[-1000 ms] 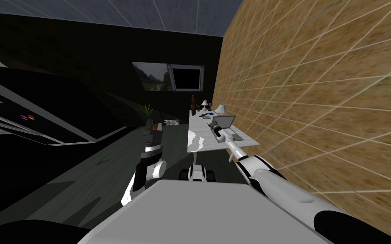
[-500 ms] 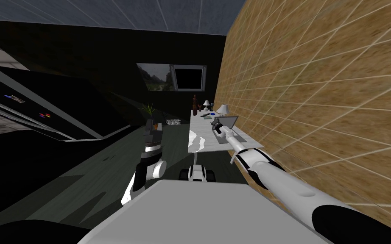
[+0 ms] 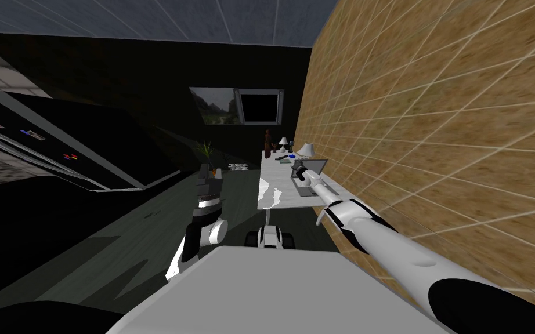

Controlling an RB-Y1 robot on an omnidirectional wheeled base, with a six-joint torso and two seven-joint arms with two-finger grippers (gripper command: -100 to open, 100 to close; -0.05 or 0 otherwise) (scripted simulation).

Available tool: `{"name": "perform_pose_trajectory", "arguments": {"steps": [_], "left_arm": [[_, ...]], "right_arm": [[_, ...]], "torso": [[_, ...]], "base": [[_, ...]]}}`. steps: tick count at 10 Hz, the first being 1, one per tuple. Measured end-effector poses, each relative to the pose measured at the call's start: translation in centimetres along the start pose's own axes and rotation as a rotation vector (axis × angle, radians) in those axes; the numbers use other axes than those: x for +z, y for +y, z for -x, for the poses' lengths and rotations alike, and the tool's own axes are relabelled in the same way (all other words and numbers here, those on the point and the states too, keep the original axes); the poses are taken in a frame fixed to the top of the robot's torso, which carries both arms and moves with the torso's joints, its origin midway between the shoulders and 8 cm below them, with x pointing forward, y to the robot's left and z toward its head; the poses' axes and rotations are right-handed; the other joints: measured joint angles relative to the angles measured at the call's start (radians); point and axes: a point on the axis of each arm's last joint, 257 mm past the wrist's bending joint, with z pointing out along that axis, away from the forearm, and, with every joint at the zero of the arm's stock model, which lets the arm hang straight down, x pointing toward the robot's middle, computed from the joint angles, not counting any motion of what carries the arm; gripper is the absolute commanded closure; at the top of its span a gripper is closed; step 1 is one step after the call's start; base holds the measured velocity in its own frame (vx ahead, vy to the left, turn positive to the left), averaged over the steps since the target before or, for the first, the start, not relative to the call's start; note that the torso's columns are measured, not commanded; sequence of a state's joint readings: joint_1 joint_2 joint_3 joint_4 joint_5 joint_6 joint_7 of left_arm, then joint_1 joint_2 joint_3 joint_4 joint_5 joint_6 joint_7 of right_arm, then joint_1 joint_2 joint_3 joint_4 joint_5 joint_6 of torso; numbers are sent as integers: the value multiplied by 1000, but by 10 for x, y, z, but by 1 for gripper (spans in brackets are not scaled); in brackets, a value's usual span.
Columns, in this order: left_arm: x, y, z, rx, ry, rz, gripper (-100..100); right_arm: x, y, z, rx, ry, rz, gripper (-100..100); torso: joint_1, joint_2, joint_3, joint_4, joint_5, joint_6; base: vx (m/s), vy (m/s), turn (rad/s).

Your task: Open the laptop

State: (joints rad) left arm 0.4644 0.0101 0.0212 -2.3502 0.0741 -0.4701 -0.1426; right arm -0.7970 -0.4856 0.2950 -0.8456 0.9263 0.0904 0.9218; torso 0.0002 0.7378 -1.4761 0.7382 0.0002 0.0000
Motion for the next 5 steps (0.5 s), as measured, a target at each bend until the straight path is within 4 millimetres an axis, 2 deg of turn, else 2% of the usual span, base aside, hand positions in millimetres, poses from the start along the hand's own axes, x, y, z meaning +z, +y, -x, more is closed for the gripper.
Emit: {"name": "perform_pose_trajectory", "arguments": {"steps": [1,2,3,4,5], "left_arm": [[0,0,0,0,0,0,0],[0,0,0,0,0,0,0],[0,0,0,0,0,0,0],[0,0,0,0,0,0,0],[0,0,0,0,0,0,0]], "right_arm": [[0,0,0,-3,0,0,-100],[-4,-6,-20,18,27,-16,-100],[-11,-9,-36,32,50,-23,-100],[-16,-14,-45,35,66,-32,-100],[-21,-26,-50,26,74,-47,-100]], "torso": [[0,0,0,0,0,0],[-3,-2,-1,-2,-1,-1],[-4,-5,-3,-4,-2,-2],[-2,-5,-4,-3,-1,0],[0,-3,-2,-2,0,1]], "base": [[13,-43,290],[14,-61,341],[5,-34,162],[5,-8,-22],[8,1,-24]]}}
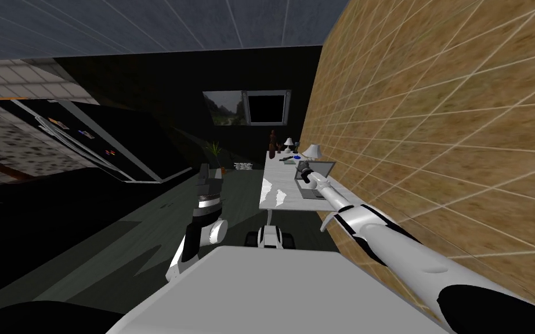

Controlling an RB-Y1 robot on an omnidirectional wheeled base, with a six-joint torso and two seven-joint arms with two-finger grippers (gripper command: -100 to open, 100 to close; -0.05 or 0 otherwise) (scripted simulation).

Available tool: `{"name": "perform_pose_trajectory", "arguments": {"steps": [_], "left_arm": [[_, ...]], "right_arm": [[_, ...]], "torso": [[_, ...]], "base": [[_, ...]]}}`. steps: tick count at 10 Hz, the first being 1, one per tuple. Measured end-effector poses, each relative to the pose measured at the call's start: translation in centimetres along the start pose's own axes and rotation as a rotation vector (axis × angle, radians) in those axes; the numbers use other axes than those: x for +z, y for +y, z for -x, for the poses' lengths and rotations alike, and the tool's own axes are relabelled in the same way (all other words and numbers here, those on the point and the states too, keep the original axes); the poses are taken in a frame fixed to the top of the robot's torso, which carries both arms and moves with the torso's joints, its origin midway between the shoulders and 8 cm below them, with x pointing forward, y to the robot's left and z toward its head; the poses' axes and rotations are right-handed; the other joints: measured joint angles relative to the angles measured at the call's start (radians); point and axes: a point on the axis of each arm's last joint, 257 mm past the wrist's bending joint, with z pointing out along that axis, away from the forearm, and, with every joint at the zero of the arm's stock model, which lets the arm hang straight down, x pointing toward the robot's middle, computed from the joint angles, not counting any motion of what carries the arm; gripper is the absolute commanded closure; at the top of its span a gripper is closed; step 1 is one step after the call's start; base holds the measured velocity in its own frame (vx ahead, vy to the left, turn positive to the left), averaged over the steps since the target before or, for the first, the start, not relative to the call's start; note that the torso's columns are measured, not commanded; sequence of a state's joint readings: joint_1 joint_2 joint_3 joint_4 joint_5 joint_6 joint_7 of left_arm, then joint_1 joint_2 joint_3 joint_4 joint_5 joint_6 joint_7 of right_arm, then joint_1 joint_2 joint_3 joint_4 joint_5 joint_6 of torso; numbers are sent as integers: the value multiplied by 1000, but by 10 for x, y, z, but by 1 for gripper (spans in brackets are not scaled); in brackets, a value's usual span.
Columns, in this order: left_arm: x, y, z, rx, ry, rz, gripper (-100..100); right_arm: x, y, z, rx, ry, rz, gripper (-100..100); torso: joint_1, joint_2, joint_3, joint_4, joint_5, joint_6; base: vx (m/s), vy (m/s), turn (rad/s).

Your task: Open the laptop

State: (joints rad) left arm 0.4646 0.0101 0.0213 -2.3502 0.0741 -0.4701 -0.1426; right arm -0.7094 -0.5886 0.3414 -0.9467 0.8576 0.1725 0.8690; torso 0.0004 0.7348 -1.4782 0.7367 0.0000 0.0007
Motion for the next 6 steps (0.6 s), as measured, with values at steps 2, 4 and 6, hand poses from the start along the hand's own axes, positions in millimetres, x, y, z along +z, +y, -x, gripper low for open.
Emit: {"name": "perform_pose_trajectory", "arguments": {"steps": [2,4,6], "left_arm": [[0,0,0,0,0,0,0],[0,0,0,0,0,0,0],[0,0,0,0,0,0,0]], "right_arm": [[-2,-26,-15,6,33,-50,-100],[-15,-44,-47,12,76,-81,-100],[-22,-51,-49,6,87,-108,-100]], "torso": [[-3,2,1,0,-2,2],[-5,2,1,-1,-2,3],[-3,3,2,0,-1,3]], "base": [[20,-40,331],[4,-22,86],[1,-16,157]]}}
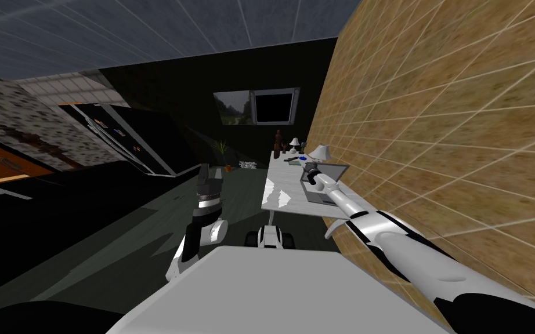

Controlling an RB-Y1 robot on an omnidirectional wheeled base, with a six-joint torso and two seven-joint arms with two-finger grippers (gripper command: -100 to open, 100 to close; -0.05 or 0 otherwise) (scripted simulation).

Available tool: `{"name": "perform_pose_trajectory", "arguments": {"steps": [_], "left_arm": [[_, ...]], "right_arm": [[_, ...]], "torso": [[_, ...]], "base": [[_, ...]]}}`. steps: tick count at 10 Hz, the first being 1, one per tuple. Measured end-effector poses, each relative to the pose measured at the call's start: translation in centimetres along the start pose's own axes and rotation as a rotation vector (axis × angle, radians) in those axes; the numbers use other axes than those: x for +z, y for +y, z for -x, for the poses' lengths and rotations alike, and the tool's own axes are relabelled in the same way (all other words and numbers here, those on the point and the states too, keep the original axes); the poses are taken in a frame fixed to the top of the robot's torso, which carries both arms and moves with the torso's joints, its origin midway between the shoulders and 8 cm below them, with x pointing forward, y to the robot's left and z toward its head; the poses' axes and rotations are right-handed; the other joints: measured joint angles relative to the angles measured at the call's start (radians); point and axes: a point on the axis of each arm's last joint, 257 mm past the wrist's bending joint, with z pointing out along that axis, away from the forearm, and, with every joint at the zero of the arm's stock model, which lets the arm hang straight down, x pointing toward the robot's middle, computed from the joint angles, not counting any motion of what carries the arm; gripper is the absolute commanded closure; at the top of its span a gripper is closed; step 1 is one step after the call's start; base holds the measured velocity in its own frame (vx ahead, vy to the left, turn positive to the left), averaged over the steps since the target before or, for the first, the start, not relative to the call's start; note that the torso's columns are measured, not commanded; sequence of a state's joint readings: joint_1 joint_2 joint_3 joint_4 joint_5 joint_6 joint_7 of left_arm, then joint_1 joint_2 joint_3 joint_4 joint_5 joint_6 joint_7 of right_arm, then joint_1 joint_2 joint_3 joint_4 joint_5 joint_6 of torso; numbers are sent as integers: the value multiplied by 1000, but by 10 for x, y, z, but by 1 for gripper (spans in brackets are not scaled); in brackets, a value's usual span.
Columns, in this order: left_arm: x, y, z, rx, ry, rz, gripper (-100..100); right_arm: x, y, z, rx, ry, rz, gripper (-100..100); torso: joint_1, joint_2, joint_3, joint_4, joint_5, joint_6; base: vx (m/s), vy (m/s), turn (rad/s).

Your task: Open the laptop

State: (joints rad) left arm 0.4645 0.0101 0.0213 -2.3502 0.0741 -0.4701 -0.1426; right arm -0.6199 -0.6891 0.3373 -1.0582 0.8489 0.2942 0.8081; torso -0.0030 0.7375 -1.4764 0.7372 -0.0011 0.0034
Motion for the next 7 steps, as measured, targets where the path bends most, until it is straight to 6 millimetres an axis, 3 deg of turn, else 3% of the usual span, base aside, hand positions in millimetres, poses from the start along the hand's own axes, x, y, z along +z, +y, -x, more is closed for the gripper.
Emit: {"name": "perform_pose_trajectory", "arguments": {"steps": [2,4,5,6,7], "left_arm": [[0,0,0,0,0,0,0],[0,0,0,0,0,0,0],[0,0,0,0,0,0,0],[0,0,0,0,0,0,0],[0,0,0,0,0,0,0]], "right_arm": [[-8,-16,-24,20,47,-30,-100],[-18,-34,-41,9,71,-72,-100],[-20,-38,-41,9,74,-82,-100],[-28,-42,-52,25,96,-88,-100],[-37,-50,-65,29,117,-103,-100]], "torso": [[0,-2,-1,-1,0,-4],[1,-1,0,0,0,0],[2,1,1,0,0,-1],[1,0,0,-1,-1,-6],[1,-1,-1,-1,0,-5]], "base": [[7,-52,216],[4,-2,-26],[17,-38,318],[5,-64,403],[-8,-40,98]]}}
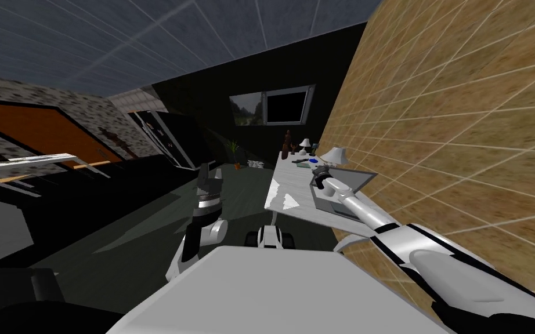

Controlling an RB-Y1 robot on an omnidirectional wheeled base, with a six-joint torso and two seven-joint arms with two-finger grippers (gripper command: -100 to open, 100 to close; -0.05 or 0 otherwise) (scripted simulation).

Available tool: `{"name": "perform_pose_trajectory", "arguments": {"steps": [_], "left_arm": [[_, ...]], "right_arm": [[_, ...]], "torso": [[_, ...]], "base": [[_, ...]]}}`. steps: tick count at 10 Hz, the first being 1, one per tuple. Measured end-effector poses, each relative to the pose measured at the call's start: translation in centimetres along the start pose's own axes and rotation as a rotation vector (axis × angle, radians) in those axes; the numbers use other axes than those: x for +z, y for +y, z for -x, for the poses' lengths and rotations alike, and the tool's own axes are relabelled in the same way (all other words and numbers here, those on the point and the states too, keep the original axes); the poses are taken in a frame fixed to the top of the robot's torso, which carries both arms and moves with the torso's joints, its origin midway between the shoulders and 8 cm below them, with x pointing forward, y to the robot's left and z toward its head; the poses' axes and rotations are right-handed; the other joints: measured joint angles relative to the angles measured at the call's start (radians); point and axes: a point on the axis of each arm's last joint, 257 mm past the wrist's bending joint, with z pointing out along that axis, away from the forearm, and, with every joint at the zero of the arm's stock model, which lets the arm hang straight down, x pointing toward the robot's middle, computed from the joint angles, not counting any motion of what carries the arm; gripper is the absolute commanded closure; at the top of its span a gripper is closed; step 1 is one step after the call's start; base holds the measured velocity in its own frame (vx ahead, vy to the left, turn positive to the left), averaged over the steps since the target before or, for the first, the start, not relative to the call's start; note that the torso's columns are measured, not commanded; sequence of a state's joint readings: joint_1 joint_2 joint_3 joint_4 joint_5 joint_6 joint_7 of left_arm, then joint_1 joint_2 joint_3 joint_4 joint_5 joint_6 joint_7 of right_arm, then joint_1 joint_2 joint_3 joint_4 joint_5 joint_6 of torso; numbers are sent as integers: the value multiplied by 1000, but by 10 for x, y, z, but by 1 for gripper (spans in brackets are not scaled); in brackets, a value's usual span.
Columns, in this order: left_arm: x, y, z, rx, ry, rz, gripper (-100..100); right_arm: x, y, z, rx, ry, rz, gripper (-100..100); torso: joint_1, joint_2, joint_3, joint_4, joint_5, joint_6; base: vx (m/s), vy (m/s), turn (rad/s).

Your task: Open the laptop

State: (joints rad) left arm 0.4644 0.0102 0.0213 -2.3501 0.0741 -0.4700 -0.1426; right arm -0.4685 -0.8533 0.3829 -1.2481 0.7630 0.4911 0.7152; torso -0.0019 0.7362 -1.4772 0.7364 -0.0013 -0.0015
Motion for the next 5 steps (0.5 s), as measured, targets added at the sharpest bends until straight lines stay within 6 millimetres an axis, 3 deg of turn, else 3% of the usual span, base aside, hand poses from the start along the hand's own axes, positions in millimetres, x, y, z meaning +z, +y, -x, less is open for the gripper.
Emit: {"name": "perform_pose_trajectory", "arguments": {"steps": [1,2,3,5], "left_arm": [[0,0,0,0,0,0,0],[0,0,0,0,0,0,0],[0,0,0,0,0,0,0],[0,0,0,0,0,0,0]], "right_arm": [[-3,-16,-6,-8,10,-23,-100],[-5,-20,-7,-13,13,-37,-100],[-13,-25,-22,-8,32,-42,-100],[-25,-41,-34,-8,57,-67,-100]], "torso": [[1,1,1,1,1,3],[3,2,1,1,1,4],[1,2,1,1,1,2],[2,1,1,1,1,2]], "base": [[-2,-9,-40],[9,-36,297],[1,-56,372],[-4,-23,40]]}}
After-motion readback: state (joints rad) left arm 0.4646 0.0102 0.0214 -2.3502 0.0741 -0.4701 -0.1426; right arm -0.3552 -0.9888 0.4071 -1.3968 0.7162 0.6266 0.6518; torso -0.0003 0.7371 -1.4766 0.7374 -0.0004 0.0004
